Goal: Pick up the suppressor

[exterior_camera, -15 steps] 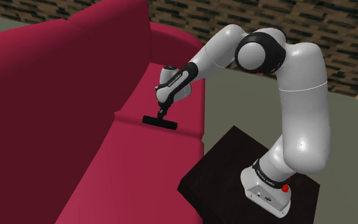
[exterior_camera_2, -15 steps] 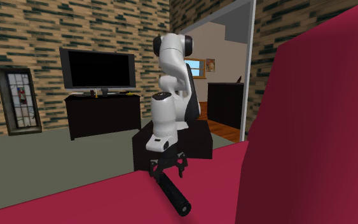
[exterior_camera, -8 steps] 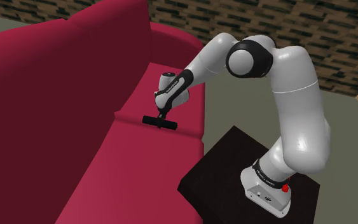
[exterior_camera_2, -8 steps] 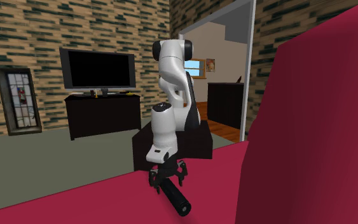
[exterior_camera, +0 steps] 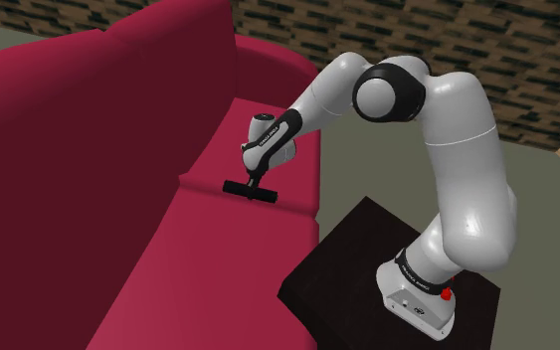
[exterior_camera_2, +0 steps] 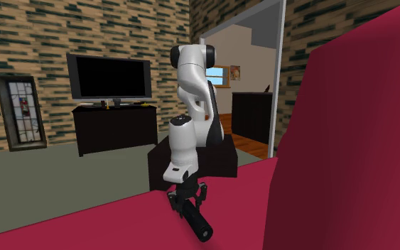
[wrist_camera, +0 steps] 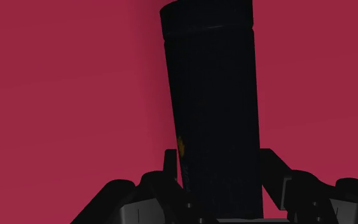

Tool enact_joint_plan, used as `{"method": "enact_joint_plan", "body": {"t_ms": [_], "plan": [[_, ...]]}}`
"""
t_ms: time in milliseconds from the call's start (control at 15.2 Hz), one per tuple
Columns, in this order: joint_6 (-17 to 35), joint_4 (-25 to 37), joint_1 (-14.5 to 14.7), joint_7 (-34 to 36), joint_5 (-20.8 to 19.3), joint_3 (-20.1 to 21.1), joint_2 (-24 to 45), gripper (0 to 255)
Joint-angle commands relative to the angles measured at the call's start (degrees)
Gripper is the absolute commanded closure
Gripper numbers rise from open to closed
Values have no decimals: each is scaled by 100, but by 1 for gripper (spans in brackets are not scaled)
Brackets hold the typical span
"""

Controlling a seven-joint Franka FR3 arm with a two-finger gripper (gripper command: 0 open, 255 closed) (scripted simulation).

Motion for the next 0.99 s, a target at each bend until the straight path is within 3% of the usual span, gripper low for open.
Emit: {"method": "enact_joint_plan", "body": {"t_ms": [0,924], "plan": [[4,3,1,2,2,2,12,255],[-522,-329,41,74,-45,-51,-846,255]]}}
